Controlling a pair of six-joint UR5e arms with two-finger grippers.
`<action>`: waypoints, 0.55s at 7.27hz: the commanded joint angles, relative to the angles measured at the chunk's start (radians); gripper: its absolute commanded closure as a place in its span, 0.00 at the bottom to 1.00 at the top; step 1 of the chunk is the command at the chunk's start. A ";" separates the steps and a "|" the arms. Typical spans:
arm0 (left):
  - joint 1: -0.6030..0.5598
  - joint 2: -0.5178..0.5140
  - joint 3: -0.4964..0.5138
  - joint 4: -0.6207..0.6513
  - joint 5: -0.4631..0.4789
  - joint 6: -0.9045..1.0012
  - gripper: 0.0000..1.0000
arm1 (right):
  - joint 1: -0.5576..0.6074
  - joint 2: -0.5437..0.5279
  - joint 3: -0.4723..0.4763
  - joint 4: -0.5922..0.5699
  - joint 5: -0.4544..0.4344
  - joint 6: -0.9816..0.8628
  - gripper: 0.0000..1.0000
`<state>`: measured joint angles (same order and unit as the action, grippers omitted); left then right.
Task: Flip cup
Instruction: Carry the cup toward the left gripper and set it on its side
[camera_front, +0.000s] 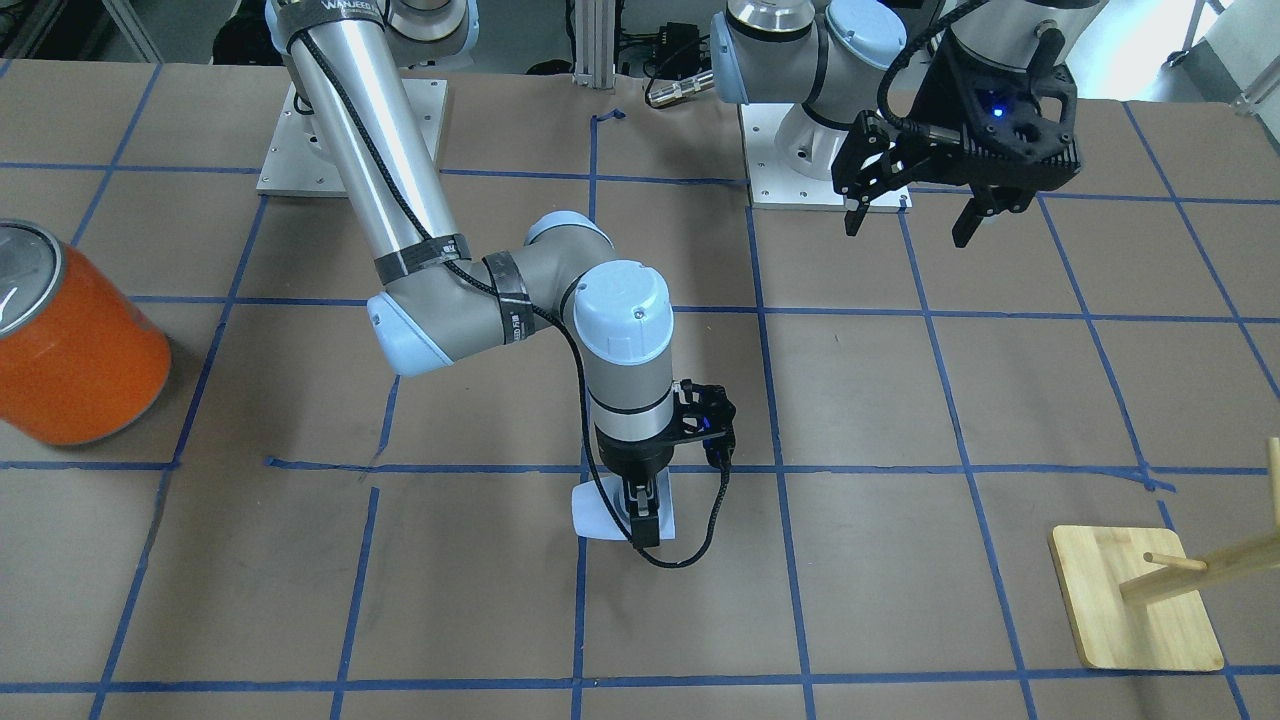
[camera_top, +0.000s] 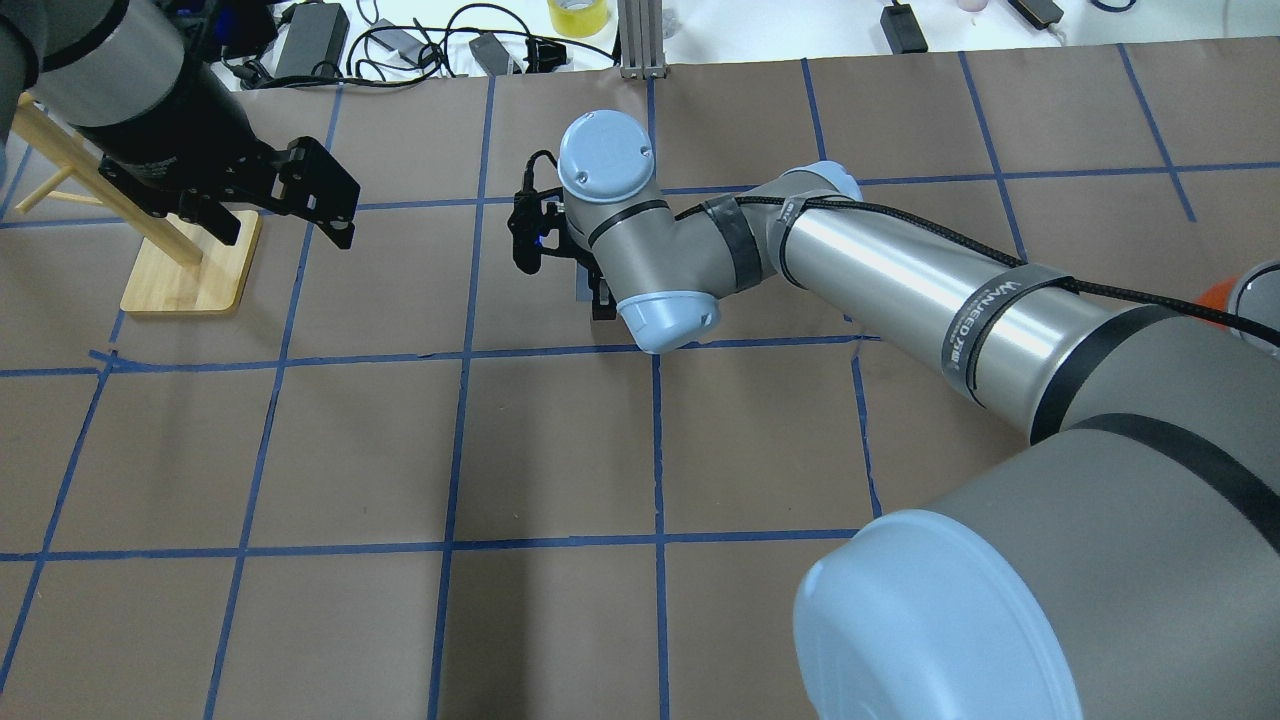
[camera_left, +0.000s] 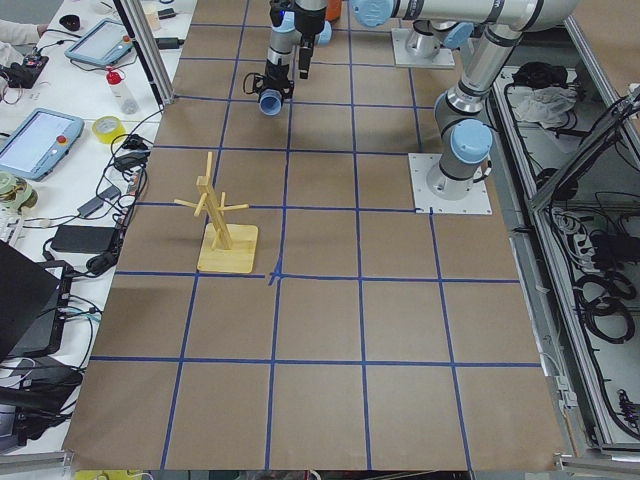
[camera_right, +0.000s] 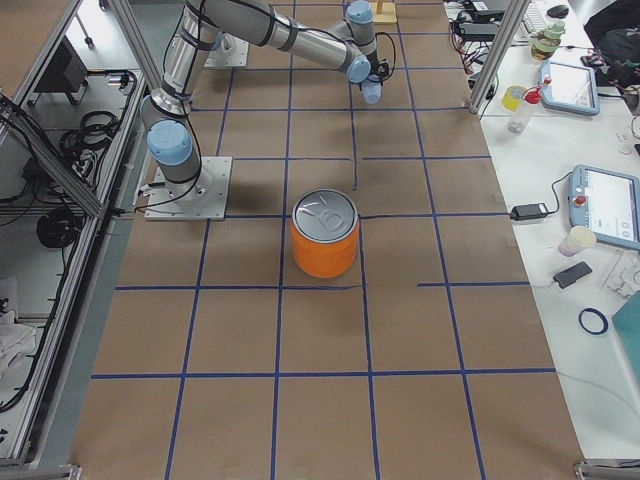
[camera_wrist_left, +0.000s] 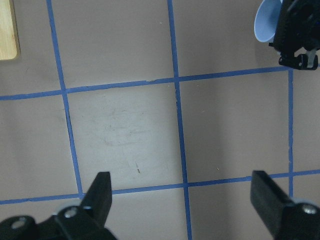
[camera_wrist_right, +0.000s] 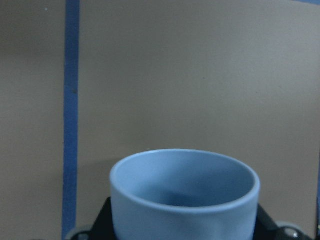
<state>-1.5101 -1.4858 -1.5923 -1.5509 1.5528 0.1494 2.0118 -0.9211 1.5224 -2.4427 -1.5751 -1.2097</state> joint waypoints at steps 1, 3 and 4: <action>0.001 0.001 0.003 0.000 0.004 0.001 0.00 | 0.007 0.002 0.025 -0.001 0.010 -0.025 0.43; -0.001 -0.001 -0.002 0.000 0.003 0.001 0.00 | 0.007 0.004 0.038 -0.001 0.010 -0.028 0.37; -0.001 -0.001 -0.002 0.000 0.000 0.001 0.00 | 0.008 0.004 0.039 -0.002 0.018 -0.028 0.08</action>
<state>-1.5103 -1.4862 -1.5930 -1.5508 1.5551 0.1503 2.0191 -0.9179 1.5579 -2.4440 -1.5633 -1.2372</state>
